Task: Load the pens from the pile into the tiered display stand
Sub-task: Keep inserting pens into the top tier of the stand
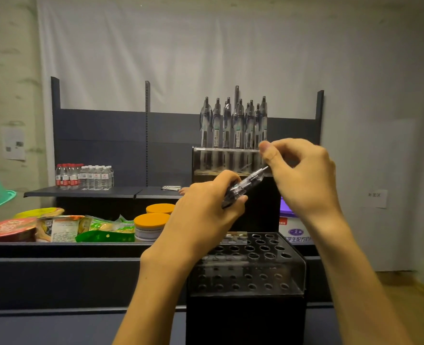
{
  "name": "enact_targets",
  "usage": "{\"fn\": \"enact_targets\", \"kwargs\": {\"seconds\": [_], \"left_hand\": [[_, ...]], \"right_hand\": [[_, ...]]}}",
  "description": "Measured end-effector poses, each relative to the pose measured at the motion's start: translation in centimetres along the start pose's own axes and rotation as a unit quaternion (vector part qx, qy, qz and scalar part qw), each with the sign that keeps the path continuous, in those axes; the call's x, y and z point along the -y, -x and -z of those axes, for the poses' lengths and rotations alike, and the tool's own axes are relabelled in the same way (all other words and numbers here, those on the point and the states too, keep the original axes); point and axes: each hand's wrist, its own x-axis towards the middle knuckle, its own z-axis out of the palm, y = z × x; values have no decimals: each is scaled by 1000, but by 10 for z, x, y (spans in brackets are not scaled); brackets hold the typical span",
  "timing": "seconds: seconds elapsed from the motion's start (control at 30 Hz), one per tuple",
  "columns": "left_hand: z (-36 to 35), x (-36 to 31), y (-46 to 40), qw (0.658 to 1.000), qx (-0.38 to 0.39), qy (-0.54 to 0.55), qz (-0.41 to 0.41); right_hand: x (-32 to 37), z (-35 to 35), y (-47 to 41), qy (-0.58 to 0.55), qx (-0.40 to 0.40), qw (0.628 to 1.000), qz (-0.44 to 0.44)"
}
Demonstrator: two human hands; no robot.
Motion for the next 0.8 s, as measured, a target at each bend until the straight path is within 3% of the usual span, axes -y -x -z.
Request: {"fn": "enact_targets", "kwargs": {"seconds": [0.17, 0.43, 0.67, 0.8], "left_hand": [[0, -2, 1, 999, -12, -31, 4], [-1, -5, 2, 999, -25, -46, -5], [-2, -8, 2, 999, -17, -41, -9], [-2, -10, 2, 999, -6, -38, -2]], "right_hand": [[-11, -3, 20, -61, 18, 998, 3], [-4, 9, 20, -133, 138, 980, -55], [-4, 0, 20, -192, 98, 973, -78], [-9, 3, 15, -277, 54, 952, -122]]}}
